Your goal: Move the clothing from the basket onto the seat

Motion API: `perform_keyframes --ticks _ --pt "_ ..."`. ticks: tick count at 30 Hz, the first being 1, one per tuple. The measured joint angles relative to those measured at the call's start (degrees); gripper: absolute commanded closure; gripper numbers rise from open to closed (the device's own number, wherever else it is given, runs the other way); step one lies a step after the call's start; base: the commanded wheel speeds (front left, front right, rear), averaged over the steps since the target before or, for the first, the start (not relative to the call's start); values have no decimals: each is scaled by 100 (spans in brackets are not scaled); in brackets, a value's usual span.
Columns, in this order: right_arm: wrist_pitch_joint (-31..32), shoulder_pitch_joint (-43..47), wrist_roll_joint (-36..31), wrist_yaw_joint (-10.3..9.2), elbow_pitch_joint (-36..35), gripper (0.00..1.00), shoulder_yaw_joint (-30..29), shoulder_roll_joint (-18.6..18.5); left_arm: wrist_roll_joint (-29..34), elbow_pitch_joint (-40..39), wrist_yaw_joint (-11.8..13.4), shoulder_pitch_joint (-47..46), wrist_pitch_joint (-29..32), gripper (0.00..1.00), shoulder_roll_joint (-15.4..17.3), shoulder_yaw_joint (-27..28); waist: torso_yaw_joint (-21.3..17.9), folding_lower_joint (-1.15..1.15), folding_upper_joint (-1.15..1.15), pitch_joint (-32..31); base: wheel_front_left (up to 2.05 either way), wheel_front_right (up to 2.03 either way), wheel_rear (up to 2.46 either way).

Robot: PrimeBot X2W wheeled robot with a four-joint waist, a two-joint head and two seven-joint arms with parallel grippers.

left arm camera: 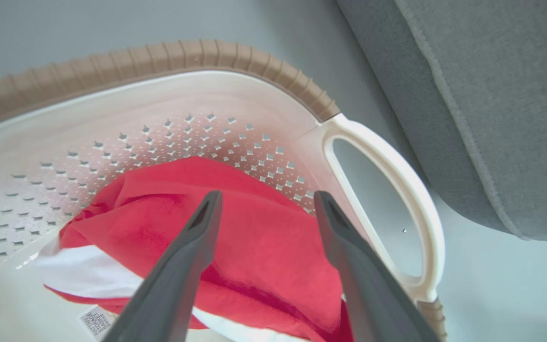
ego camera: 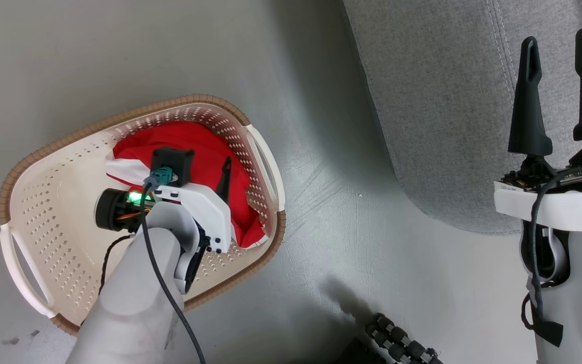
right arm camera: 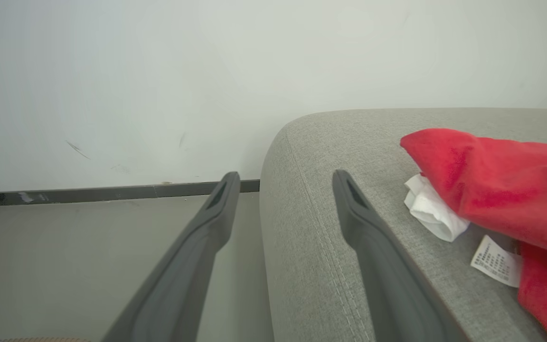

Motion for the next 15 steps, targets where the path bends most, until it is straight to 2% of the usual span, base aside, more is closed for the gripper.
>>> perform_keyframes --ticks 5,15 --pt "-15 1 0 0 15 0 16 0 0 59 8 1 9 0 -22 -137 2 0 0 -5 0 0 0" --pt "-16 4 -7 0 43 0 49 0 2 299 299 1 110 0 -27 -254 -60 0 0 70 0 0 0"
